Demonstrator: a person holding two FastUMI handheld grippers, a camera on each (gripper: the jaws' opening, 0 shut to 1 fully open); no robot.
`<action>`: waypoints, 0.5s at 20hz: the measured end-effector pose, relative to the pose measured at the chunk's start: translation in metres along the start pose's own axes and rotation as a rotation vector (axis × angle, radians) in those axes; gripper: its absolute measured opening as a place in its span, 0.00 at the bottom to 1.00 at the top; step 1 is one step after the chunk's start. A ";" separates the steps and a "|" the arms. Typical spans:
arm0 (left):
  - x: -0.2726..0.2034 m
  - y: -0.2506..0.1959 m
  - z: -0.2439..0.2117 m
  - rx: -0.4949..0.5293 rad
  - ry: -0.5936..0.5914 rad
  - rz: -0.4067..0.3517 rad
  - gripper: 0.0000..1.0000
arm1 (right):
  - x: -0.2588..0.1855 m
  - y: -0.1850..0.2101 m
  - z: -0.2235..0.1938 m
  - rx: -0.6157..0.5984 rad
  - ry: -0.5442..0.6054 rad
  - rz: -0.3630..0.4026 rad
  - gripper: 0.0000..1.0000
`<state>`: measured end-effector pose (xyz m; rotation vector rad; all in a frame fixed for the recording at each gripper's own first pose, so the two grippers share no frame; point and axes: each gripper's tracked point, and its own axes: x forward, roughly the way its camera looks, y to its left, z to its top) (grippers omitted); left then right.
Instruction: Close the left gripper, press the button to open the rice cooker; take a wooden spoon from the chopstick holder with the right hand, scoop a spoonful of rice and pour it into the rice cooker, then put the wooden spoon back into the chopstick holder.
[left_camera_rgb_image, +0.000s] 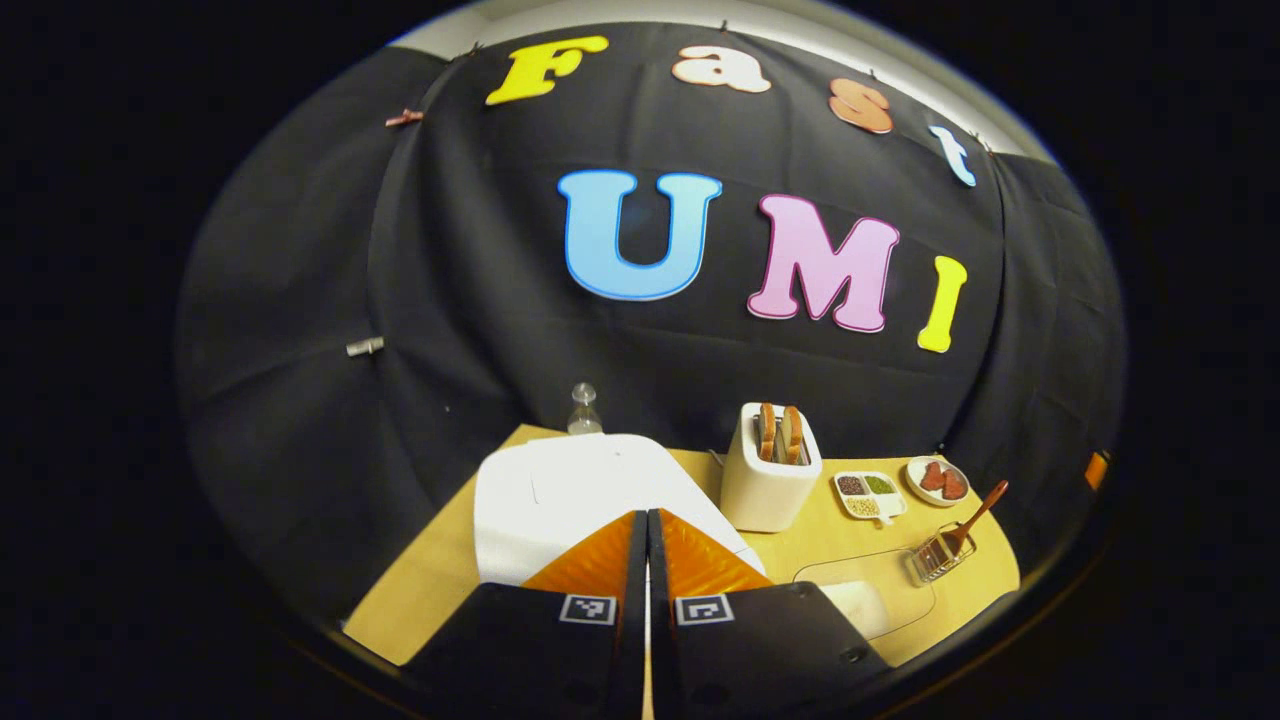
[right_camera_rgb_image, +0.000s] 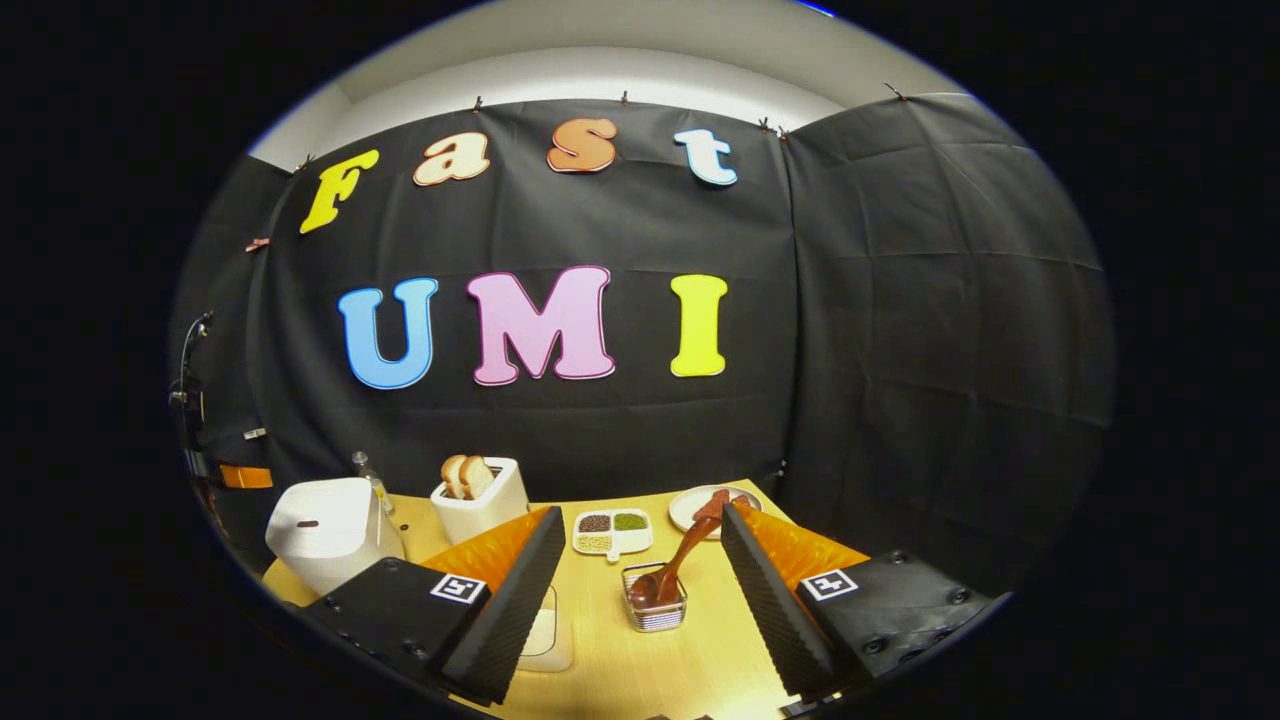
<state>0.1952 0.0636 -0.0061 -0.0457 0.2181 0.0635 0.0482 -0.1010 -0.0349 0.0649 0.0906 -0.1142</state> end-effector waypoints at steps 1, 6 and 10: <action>0.009 0.003 -0.008 -0.018 0.024 0.005 0.07 | 0.000 -0.002 -0.003 0.002 0.010 -0.003 0.98; 0.047 0.008 -0.034 -0.022 0.120 0.000 0.07 | 0.001 -0.006 -0.016 -0.003 0.052 -0.002 0.98; 0.059 0.010 -0.051 -0.017 0.175 0.008 0.10 | 0.001 -0.005 -0.015 -0.007 0.050 0.013 0.99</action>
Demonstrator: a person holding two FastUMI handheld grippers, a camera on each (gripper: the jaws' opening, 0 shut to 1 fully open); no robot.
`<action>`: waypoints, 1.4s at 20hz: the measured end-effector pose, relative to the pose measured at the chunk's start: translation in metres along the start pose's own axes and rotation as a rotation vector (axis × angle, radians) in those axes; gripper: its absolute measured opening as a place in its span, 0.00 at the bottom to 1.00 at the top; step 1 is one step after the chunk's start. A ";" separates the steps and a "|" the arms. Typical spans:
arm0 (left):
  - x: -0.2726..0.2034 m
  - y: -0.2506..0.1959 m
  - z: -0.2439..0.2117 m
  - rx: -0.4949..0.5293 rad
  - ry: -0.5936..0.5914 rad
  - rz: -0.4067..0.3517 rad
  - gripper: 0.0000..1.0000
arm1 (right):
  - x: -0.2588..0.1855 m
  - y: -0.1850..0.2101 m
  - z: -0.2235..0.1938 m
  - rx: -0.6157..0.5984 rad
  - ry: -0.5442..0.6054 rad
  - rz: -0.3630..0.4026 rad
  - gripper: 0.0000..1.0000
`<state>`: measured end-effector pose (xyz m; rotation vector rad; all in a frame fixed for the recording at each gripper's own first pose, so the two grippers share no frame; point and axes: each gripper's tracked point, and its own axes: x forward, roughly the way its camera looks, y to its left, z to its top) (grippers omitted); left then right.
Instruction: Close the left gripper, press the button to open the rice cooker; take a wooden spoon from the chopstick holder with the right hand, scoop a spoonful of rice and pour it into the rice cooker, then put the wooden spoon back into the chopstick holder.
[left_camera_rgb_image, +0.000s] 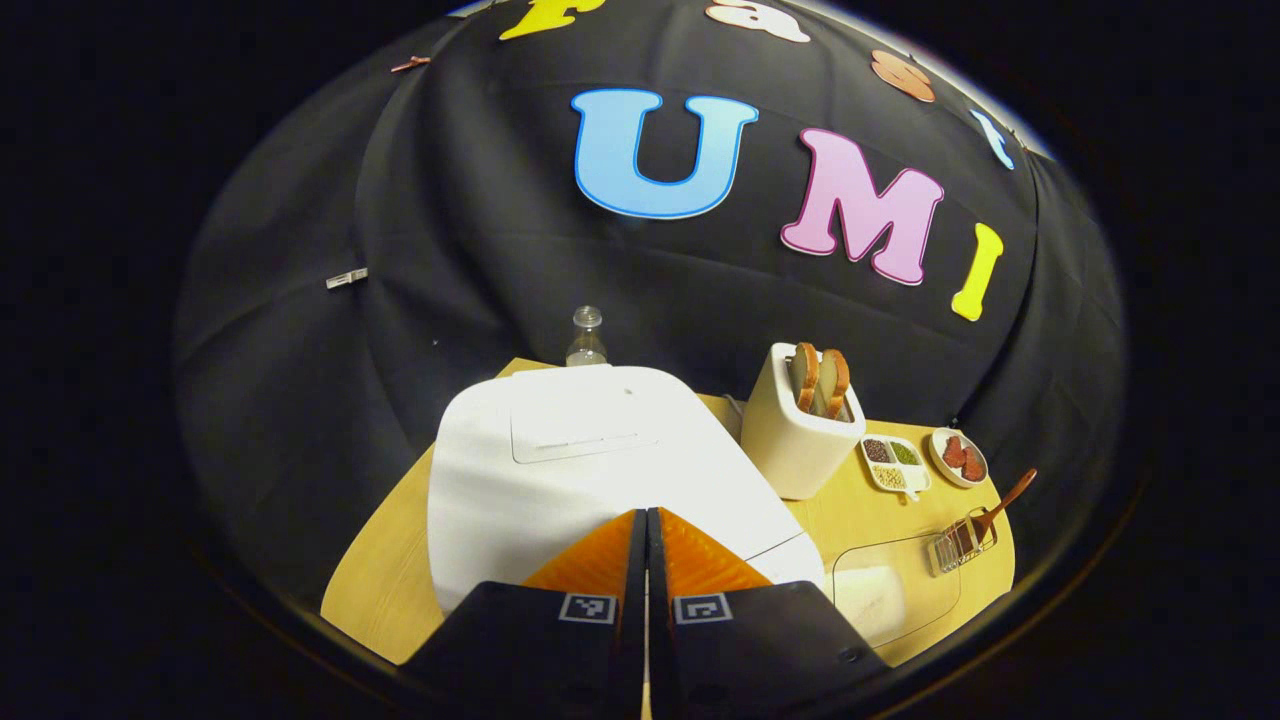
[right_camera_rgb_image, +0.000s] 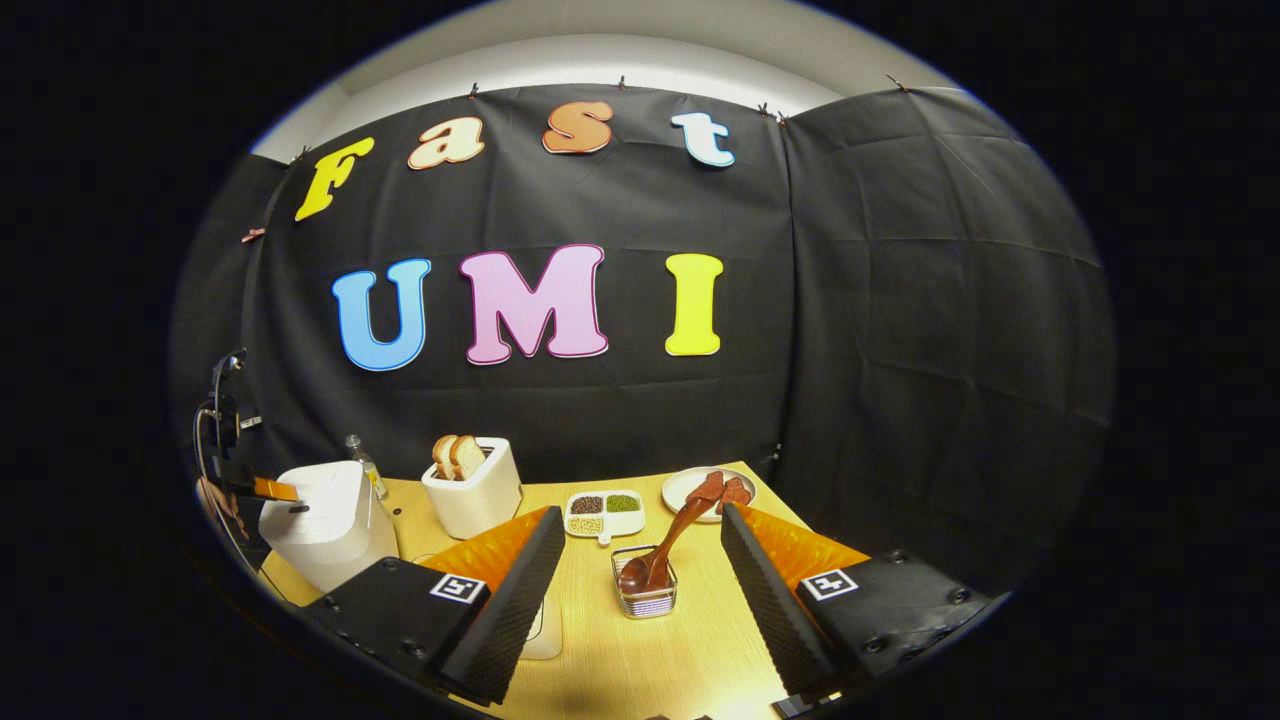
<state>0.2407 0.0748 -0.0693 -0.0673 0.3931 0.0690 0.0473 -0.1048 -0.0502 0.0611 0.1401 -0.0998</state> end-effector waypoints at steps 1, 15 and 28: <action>0.003 0.003 -0.006 0.006 0.017 0.010 0.07 | 0.000 -0.001 0.000 -0.001 0.000 0.000 0.99; -0.054 0.001 0.068 0.147 -0.278 0.109 0.08 | 0.010 -0.006 -0.017 0.028 0.042 0.036 0.98; -0.181 -0.097 0.025 0.143 -0.371 0.045 0.55 | 0.062 -0.023 -0.050 0.075 0.149 0.106 0.98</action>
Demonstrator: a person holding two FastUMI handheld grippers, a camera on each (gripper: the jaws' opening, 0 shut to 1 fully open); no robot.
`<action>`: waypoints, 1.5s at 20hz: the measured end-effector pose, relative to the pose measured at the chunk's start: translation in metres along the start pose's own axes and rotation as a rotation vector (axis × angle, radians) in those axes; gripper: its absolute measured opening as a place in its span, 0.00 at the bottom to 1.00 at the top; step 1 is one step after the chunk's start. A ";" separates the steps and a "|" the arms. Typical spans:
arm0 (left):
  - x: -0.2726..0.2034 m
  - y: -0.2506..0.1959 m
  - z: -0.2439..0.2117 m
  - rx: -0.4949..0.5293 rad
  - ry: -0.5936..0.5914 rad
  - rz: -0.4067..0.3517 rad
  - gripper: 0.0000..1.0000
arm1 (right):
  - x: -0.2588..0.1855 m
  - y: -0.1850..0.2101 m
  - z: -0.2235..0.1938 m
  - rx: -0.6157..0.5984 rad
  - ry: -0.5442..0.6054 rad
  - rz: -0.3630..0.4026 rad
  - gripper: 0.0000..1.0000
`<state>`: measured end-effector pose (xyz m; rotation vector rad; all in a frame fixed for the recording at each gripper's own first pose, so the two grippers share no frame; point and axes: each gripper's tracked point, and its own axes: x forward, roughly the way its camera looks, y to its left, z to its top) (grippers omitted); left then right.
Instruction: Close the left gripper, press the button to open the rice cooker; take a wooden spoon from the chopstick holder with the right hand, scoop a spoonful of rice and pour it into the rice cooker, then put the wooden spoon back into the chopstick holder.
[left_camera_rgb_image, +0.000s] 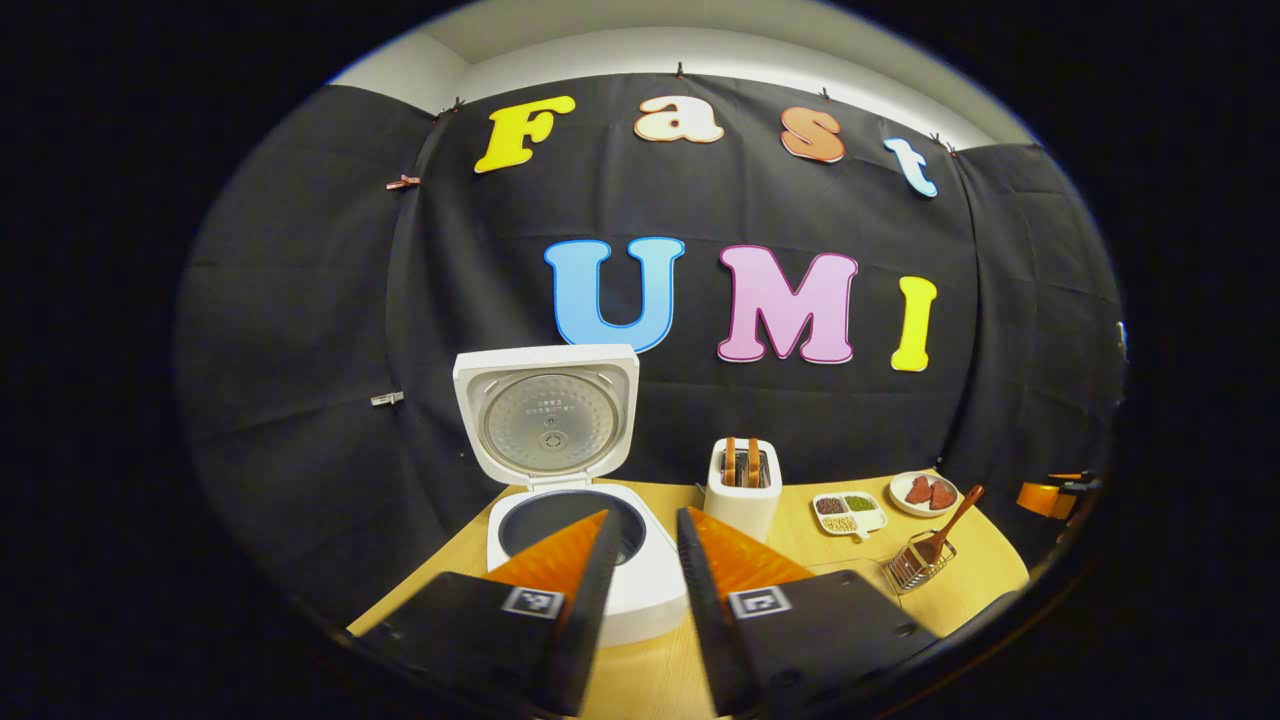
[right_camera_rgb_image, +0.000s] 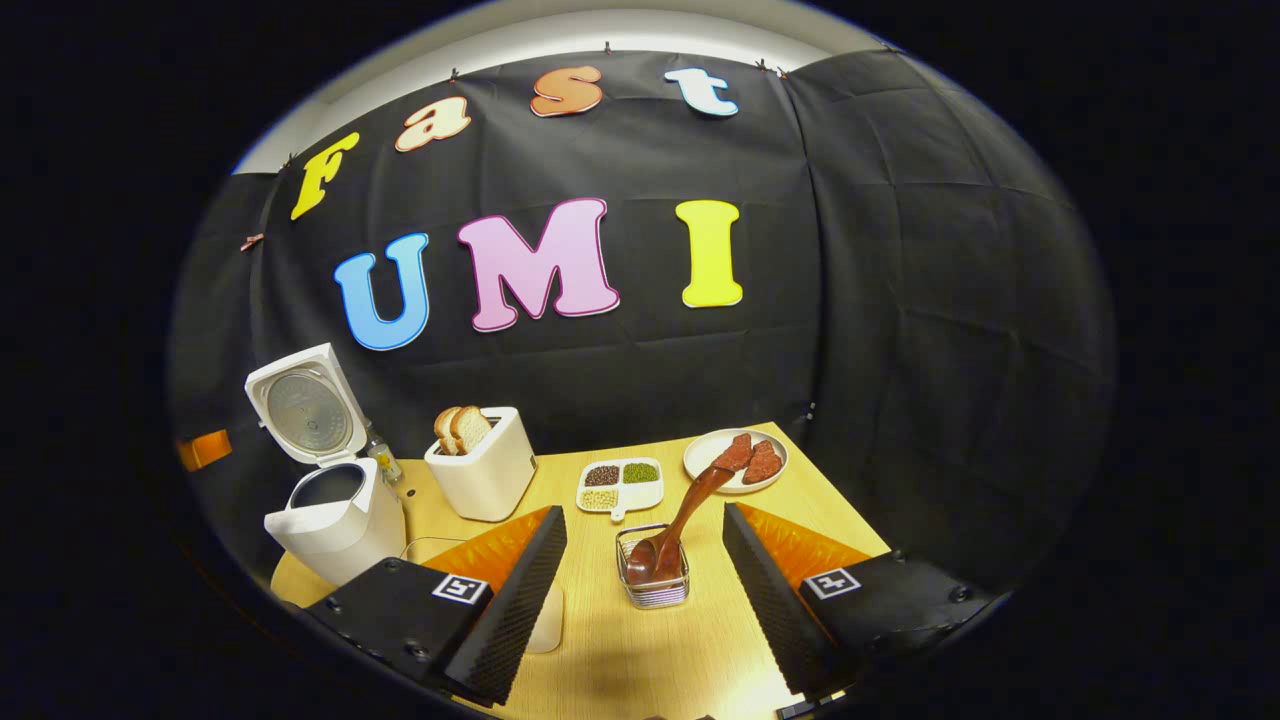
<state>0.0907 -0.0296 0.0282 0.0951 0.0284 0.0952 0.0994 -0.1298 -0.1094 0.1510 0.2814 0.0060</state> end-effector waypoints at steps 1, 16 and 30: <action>-0.004 -0.006 -0.007 -0.005 0.008 0.009 0.72 | 0.008 -0.002 -0.002 0.010 0.010 0.003 0.98; -0.026 -0.056 -0.057 0.020 0.158 0.110 0.98 | 0.163 -0.044 -0.088 0.171 0.239 0.004 0.99; -0.071 -0.039 -0.155 -0.155 0.340 0.184 0.98 | 0.198 -0.037 -0.099 0.194 0.247 0.030 0.20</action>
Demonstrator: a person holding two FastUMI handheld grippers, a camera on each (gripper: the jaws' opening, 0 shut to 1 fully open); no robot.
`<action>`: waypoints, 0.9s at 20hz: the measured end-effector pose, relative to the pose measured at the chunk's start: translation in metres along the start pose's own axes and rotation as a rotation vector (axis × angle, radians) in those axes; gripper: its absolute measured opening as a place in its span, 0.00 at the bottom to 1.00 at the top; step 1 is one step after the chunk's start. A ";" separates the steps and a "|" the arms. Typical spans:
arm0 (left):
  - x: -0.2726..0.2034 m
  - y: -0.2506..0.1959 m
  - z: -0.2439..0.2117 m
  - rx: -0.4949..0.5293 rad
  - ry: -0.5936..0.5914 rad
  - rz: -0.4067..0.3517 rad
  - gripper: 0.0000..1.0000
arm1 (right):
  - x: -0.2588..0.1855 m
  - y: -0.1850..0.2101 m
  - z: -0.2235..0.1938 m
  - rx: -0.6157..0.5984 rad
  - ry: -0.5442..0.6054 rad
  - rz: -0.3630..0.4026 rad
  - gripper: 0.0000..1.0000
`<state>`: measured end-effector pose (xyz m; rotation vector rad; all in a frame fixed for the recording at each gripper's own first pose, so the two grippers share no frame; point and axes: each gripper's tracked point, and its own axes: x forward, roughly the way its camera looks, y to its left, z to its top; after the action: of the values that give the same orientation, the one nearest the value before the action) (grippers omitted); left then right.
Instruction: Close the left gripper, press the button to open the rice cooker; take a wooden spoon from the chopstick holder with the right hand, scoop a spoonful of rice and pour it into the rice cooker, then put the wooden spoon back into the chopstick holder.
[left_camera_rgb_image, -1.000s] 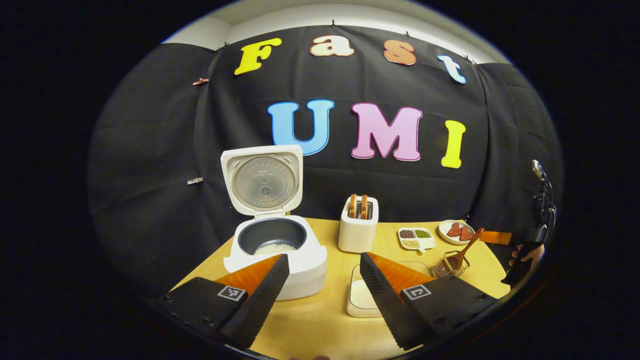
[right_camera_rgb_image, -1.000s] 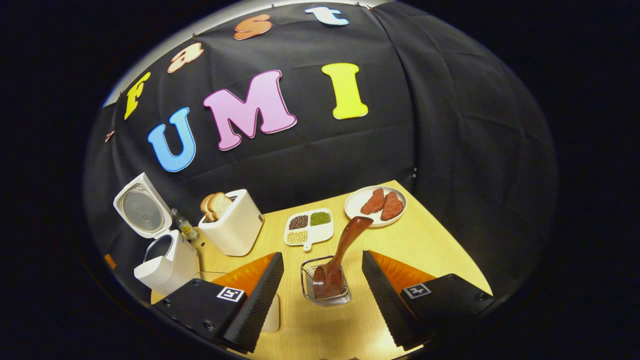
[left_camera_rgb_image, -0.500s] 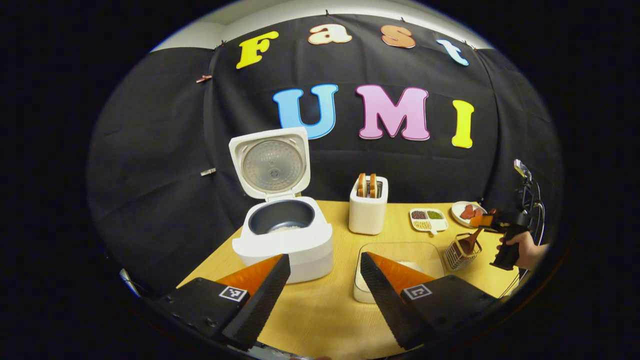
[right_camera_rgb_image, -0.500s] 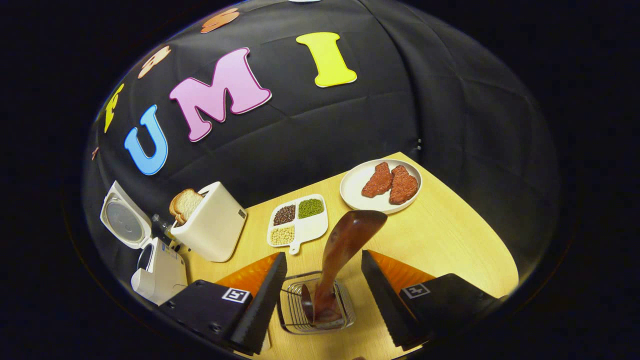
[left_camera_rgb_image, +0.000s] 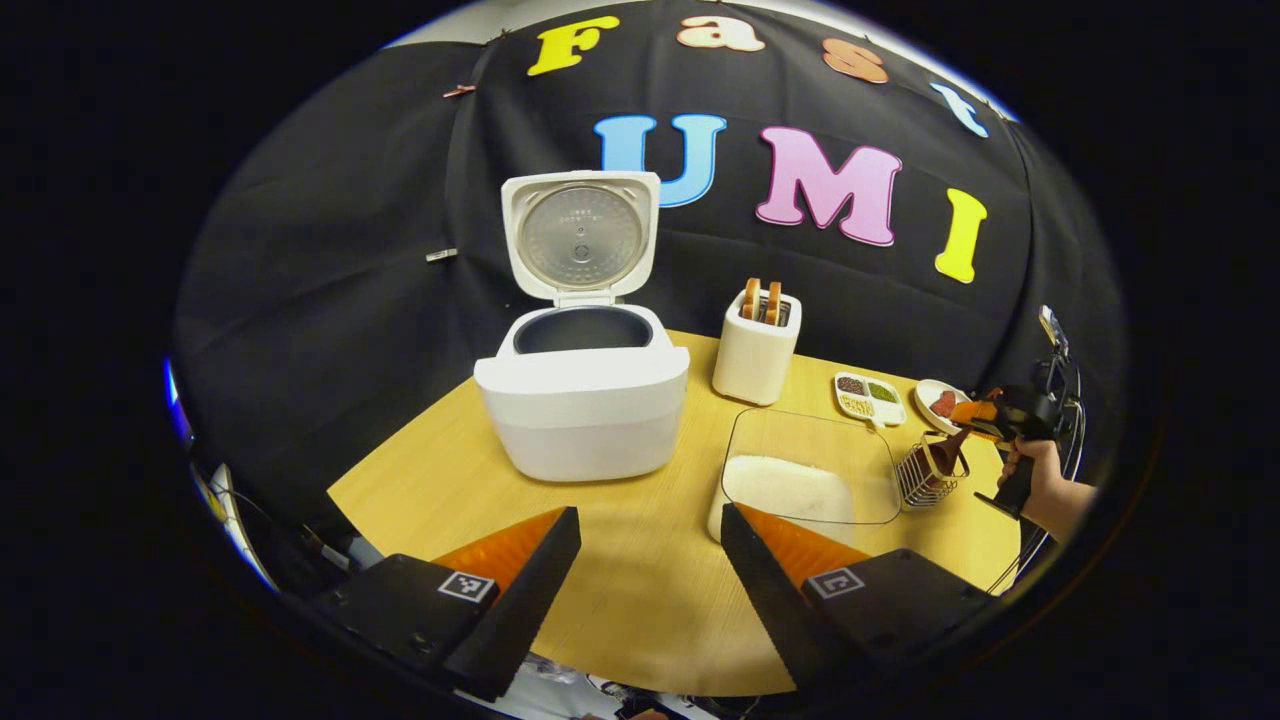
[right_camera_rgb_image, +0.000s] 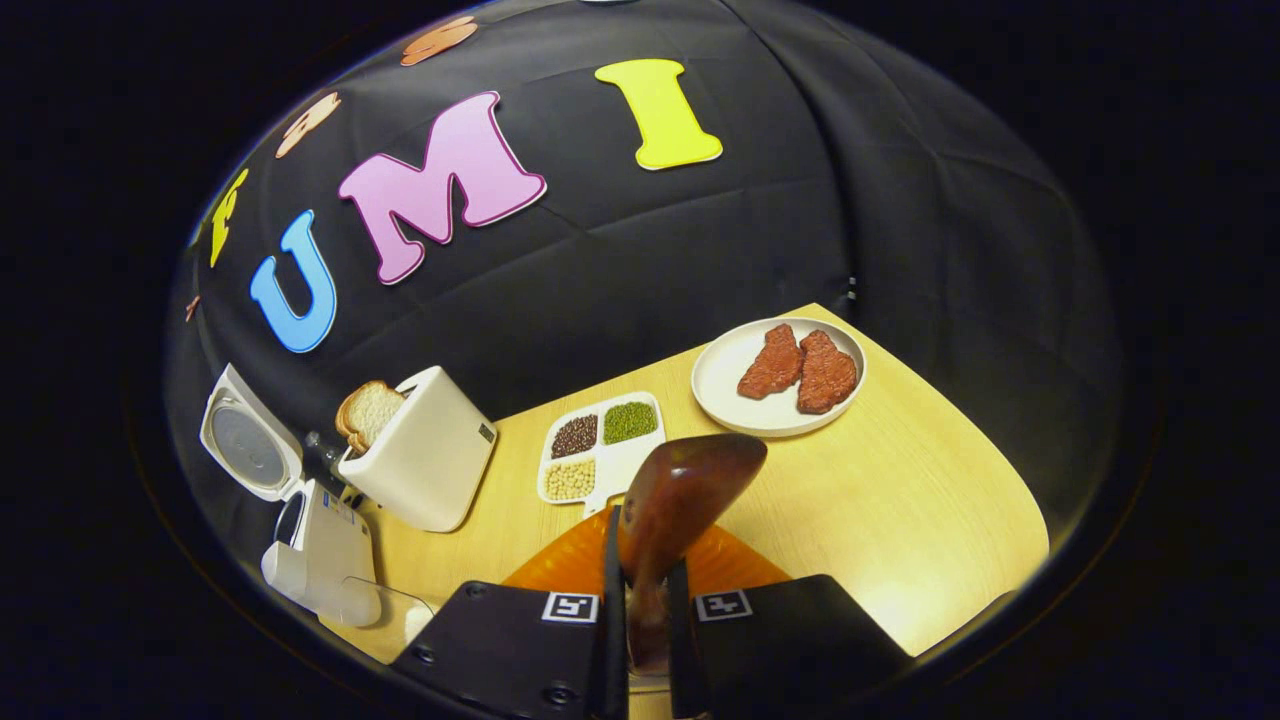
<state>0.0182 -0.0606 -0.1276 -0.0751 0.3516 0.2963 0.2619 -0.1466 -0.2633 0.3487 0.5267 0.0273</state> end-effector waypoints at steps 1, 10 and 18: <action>-0.003 0.004 -0.002 -0.018 -0.005 0.001 0.98 | -0.007 0.006 0.005 -0.017 -0.014 0.004 0.19; -0.017 0.084 0.003 0.034 -0.084 0.035 0.97 | -0.086 0.077 0.079 -0.098 -0.196 0.031 0.16; -0.014 0.118 -0.005 -0.026 -0.097 -0.021 0.97 | -0.132 0.165 0.055 -0.167 -0.203 0.128 0.16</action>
<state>-0.0315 0.0478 -0.1297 -0.0892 0.2511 0.2824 0.1851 -0.0245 -0.0994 0.2183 0.2978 0.1577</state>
